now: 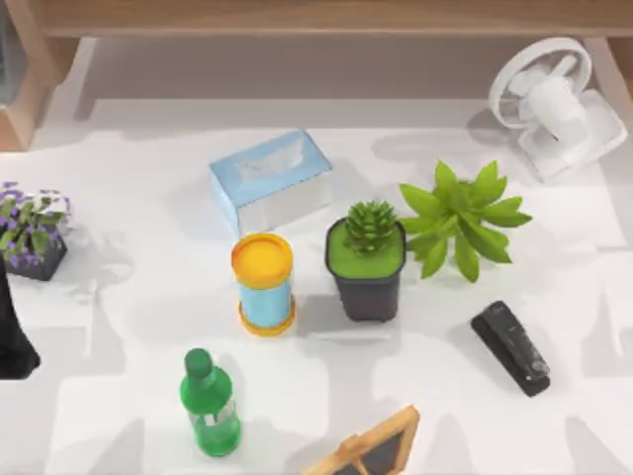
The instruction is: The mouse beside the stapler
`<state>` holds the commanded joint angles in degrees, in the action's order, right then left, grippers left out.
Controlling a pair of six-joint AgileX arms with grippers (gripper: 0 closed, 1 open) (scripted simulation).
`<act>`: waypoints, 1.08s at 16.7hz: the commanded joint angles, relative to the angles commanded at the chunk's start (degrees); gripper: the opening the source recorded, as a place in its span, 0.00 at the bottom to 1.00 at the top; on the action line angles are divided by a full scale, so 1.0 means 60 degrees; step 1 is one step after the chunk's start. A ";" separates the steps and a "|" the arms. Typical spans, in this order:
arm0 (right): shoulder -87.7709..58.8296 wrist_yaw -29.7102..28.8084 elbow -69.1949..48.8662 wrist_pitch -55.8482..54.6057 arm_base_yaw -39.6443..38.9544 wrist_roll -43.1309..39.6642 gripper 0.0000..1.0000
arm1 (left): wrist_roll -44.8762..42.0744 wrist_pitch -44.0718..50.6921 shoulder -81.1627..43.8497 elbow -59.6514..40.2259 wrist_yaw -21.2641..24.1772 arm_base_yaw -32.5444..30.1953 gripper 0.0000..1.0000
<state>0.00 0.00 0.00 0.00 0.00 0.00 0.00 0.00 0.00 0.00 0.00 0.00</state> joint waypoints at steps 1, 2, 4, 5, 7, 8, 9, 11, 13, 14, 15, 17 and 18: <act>0.0000 0.0000 0.0000 0.0000 0.0000 0.0000 1.00 | 0.0000 0.0000 0.0000 0.0000 0.0000 0.0000 1.00; 0.0000 0.0000 0.0000 0.0000 0.0000 0.0000 1.00 | 0.0000 0.0000 0.0000 0.0000 0.0000 0.0000 1.00; -0.0244 0.0000 -0.0269 0.0145 0.0035 -0.0001 1.00 | 0.0000 0.0000 0.0000 0.0000 0.0000 0.0000 1.00; -0.0494 0.0000 -0.0543 0.0293 0.0072 -0.0003 1.00 | 0.0000 0.0000 0.0000 0.0000 0.0000 0.0000 1.00; -0.1259 0.0001 -0.1390 0.0743 0.0188 -0.0012 1.00 | 0.0000 0.0000 0.0000 0.0000 0.0000 0.0000 1.00; -0.1767 0.0000 -0.1944 0.1040 0.0268 -0.0018 1.00 | 0.0000 0.0000 0.0000 0.0000 0.0000 0.0000 1.00; -0.2344 -0.0001 -0.2567 0.1375 0.0360 -0.0023 1.00 | 0.0000 0.0000 0.0000 0.0000 0.0000 0.0000 1.00; -0.3695 -0.0008 -0.3997 0.2151 0.0583 -0.0034 1.00 | 0.0000 0.0000 0.0000 0.0000 0.0000 0.0000 1.00; -0.5314 -0.0022 -0.5651 0.3069 0.0858 -0.0050 1.00 | 0.0000 0.0000 0.0000 0.0000 0.0000 0.0000 1.00; -0.6197 -0.0031 -0.6532 0.3564 0.1010 -0.0061 1.00 | 0.0000 0.0000 0.0000 0.0000 0.0000 0.0000 1.00; -0.7122 -0.0041 -0.7443 0.4081 0.1170 -0.0075 1.00 | 0.0000 0.0000 0.0000 0.0000 0.0000 0.0000 1.00; -0.9095 -0.0065 -0.9336 0.5170 0.1508 -0.0114 1.00 | 0.0000 0.0000 0.0000 0.0000 0.0000 0.0000 1.00; -1.0129 -0.0079 -1.0303 0.5734 0.1681 -0.0139 1.00 | 0.0000 0.0000 0.0000 0.0000 0.0000 0.0000 1.00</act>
<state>-60.77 -0.47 -61.82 34.40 10.08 -0.83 0.00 0.00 0.00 0.00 0.00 0.00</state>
